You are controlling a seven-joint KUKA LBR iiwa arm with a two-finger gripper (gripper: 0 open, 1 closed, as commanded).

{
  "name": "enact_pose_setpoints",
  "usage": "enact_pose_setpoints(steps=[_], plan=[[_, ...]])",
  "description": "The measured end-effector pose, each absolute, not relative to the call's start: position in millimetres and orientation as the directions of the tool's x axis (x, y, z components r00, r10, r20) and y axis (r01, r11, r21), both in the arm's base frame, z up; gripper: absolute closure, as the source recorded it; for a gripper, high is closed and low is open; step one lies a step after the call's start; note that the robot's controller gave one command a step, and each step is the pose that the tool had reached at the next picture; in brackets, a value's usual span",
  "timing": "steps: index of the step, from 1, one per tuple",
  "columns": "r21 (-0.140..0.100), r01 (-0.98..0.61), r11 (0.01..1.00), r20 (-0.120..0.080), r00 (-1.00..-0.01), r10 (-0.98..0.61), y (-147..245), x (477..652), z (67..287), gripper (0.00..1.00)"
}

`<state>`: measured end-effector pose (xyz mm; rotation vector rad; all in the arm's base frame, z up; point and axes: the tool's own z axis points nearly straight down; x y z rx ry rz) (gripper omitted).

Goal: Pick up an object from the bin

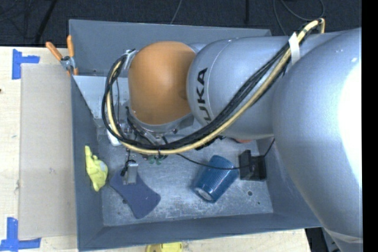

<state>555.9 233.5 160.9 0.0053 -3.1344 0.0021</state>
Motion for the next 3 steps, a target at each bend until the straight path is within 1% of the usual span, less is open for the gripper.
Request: enact_pose_setpoints(steps=[1,2,3], plan=[[0.000,0.001,1.000,0.001,-1.000,0.001,232.1,557.5,165.8,0.00],[0.001,0.134,0.991,0.000,-0.991,0.134,225.6,540.3,109.3,0.00],[-0.002,0.161,0.987,0.004,-0.987,0.161,220.3,527.3,130.6,0.00]])
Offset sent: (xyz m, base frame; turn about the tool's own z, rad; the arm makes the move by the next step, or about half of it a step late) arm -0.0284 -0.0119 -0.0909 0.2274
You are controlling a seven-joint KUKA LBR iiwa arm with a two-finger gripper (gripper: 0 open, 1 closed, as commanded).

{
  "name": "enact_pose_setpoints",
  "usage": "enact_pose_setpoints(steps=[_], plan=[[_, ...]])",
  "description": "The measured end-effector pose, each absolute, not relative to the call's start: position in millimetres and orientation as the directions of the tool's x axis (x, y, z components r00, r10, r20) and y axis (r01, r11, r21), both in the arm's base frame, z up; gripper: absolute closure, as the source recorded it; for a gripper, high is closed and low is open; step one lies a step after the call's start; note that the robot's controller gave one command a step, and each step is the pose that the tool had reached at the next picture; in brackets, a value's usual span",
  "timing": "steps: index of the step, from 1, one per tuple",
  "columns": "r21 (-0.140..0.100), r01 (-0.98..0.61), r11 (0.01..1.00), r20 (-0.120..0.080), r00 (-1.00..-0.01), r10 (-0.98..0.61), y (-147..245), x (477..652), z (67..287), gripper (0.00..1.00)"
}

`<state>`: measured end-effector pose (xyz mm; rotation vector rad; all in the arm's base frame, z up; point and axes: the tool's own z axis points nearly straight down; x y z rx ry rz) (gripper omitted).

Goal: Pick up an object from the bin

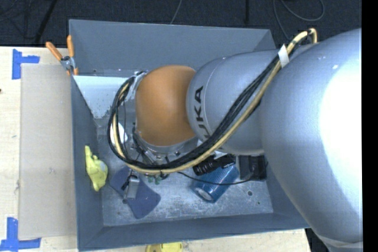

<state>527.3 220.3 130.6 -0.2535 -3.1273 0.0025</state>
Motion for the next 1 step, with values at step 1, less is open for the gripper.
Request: enact_pose_setpoints(steps=[1], plan=[[0.000,0.177,0.984,0.000,-0.984,0.177,231.0,524.8,120.7,0.00]])
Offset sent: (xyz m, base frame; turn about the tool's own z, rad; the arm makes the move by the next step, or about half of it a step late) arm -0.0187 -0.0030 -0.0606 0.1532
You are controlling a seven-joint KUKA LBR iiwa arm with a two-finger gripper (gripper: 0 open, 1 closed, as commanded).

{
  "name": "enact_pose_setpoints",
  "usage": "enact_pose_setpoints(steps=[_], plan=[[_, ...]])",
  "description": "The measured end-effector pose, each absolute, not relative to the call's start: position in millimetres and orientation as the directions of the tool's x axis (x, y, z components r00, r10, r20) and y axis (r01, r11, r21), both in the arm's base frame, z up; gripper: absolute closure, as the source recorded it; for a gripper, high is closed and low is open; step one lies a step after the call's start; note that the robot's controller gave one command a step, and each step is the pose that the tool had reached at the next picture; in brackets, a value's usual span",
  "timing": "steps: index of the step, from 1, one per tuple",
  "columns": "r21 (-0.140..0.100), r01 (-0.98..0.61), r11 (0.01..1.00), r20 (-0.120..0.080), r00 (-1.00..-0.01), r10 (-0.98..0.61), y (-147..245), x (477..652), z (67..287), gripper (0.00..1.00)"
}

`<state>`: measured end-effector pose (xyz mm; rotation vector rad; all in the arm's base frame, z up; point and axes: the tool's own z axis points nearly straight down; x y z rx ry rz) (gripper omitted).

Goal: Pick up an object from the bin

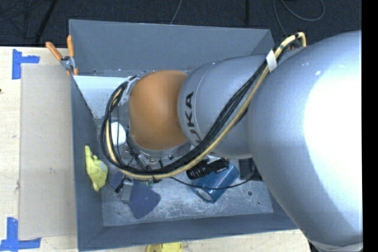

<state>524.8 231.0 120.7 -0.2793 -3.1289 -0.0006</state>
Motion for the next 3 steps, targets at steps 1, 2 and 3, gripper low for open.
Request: enact_pose_setpoints(steps=[1,2,3], plan=[[0.000,0.311,0.950,-0.001,-0.950,0.311,217.0,508.8,68.1,0.00],[0.003,0.376,0.927,-0.005,-0.927,0.376,226.3,514.7,71.4,1.00],[0.003,0.377,0.926,-0.005,-0.926,0.377,226.2,514.7,71.4,1.00]])
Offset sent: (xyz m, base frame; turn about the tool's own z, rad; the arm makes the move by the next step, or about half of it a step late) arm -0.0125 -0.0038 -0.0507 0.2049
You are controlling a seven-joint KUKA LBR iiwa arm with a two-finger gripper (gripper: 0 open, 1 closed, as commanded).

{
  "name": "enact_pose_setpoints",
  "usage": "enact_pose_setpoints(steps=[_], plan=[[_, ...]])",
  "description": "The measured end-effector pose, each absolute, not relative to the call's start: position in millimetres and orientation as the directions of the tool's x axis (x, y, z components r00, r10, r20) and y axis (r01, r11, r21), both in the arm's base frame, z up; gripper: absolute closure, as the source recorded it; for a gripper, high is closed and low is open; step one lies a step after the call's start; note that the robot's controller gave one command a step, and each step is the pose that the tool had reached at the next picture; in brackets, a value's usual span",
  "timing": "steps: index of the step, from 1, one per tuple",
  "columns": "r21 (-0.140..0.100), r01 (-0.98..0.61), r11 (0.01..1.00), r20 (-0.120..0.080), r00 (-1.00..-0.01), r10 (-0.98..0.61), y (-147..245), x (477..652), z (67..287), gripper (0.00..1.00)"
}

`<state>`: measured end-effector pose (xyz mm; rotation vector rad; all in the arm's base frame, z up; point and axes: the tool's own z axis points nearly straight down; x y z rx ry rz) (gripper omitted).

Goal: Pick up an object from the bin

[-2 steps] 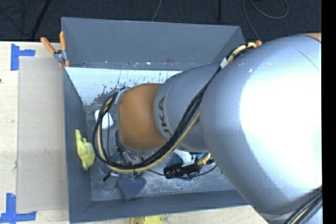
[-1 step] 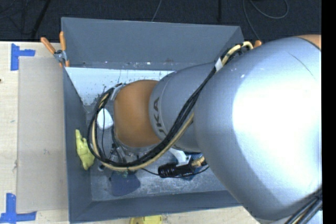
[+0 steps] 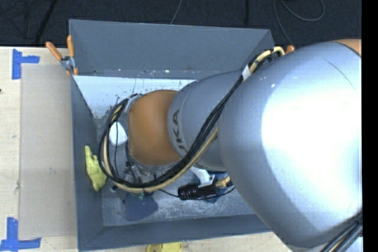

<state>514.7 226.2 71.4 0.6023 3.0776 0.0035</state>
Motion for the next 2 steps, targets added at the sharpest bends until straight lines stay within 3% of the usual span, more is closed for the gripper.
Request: enact_pose_setpoints(steps=[1,2], plan=[[0.000,0.377,0.926,-0.001,-0.926,0.377,225.6,513.6,75.0,1.00],[-0.007,0.377,0.926,0.007,-0.926,0.377,224.9,511.2,92.4,1.00]])
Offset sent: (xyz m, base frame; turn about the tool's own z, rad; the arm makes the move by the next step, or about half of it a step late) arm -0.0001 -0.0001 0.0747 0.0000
